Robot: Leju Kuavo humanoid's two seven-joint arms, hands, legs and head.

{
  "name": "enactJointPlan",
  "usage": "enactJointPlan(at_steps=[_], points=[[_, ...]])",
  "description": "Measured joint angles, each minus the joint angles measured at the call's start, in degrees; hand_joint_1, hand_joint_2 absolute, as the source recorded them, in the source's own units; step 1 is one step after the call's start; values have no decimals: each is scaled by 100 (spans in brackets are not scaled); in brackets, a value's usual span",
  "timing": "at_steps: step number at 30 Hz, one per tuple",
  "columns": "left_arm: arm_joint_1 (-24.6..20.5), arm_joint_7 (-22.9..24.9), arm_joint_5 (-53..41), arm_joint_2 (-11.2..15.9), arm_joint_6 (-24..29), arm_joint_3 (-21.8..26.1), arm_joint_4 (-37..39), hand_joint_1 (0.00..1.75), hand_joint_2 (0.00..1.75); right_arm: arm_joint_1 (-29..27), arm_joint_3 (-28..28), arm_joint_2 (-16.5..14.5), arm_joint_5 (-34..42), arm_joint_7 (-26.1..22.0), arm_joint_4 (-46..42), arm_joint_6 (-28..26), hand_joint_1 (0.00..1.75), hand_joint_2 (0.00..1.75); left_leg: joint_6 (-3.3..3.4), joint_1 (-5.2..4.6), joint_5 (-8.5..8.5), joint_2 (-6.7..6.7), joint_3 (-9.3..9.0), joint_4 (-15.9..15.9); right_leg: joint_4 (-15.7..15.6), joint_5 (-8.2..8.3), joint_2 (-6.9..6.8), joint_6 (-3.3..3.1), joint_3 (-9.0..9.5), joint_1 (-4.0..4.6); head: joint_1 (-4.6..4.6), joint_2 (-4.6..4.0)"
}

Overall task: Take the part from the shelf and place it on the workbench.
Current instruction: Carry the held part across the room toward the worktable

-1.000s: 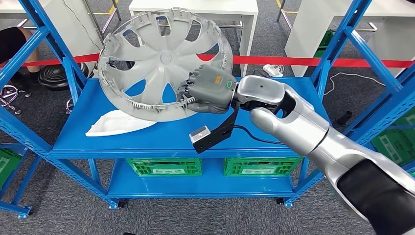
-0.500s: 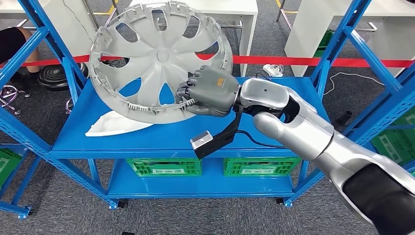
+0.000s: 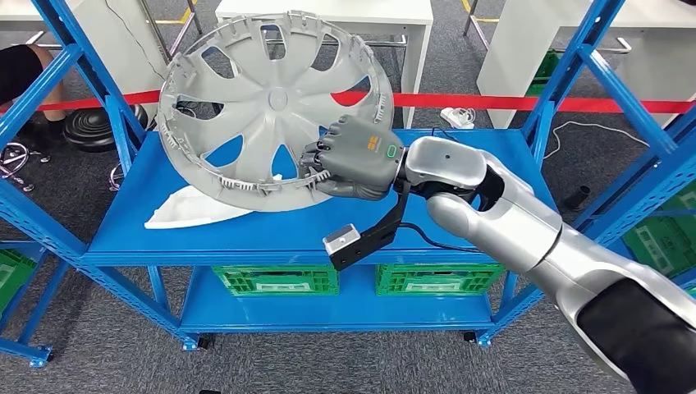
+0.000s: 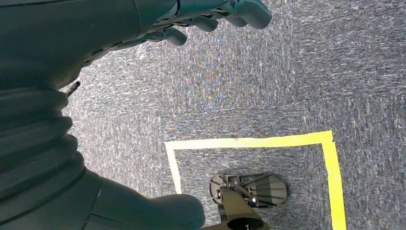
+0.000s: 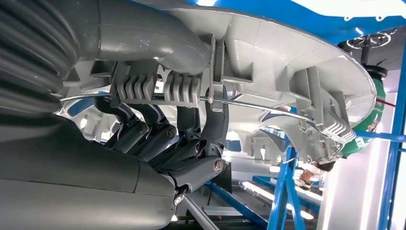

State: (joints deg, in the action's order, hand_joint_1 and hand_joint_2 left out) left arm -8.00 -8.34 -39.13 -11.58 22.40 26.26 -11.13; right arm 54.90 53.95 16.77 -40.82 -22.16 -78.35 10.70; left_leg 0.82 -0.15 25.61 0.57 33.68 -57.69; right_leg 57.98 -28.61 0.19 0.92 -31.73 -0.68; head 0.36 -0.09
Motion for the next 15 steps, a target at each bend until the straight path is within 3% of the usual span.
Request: enactJointPlan(at_steps=[2,4,5,6,7,10,11,15], points=[[-8,1,2,-5,0,2,0,0,175,-1,-17,8,-1,-3,-8,-14,175,175,26,40,-29,-21,-30,49,426,-232,1,24,-209,-1,16,0],[-15,1,11,-9,-4,10,1,0,175,-21,-22,16,-10,-3,-8,-25,175,175,31,47,-27,-30,-27,43,1192,-539,1,52,-624,-16,28,0],[-14,0,17,-11,-6,22,1,0,175,-39,-22,20,-19,-4,-8,-26,175,175,26,51,-22,-32,-24,33,1482,-602,0,64,-798,-31,28,0],[-13,-1,27,-11,-7,37,1,0,175,-51,-22,23,-27,-3,-8,-26,175,175,14,58,-14,-32,-20,17,1584,-559,-1,74,-887,-45,29,0],[-13,-2,36,-11,-7,53,1,0,175,-57,-23,23,-32,-2,-8,-26,175,175,-5,70,-1,-30,-18,-6,1457,-409,-3,85,-861,-61,28,0],[-18,-9,63,-11,-7,90,-1,0,175,-61,-29,23,-33,-1,-8,-29,175,175,-125,106,68,-15,16,-125,454,130,8,98,-453,-94,27,0],[-21,-12,68,-9,-8,96,-1,0,175,-65,-31,24,-34,-4,-8,-30,175,175,-176,105,80,-7,39,-159,272,194,21,71,-388,-89,26,0],[-16,-19,72,-4,-13,102,0,0,175,-79,-34,32,-39,3,-8,-35,175,175,-327,114,89,4,105,-187,228,250,48,-124,-439,-59,25,0]])
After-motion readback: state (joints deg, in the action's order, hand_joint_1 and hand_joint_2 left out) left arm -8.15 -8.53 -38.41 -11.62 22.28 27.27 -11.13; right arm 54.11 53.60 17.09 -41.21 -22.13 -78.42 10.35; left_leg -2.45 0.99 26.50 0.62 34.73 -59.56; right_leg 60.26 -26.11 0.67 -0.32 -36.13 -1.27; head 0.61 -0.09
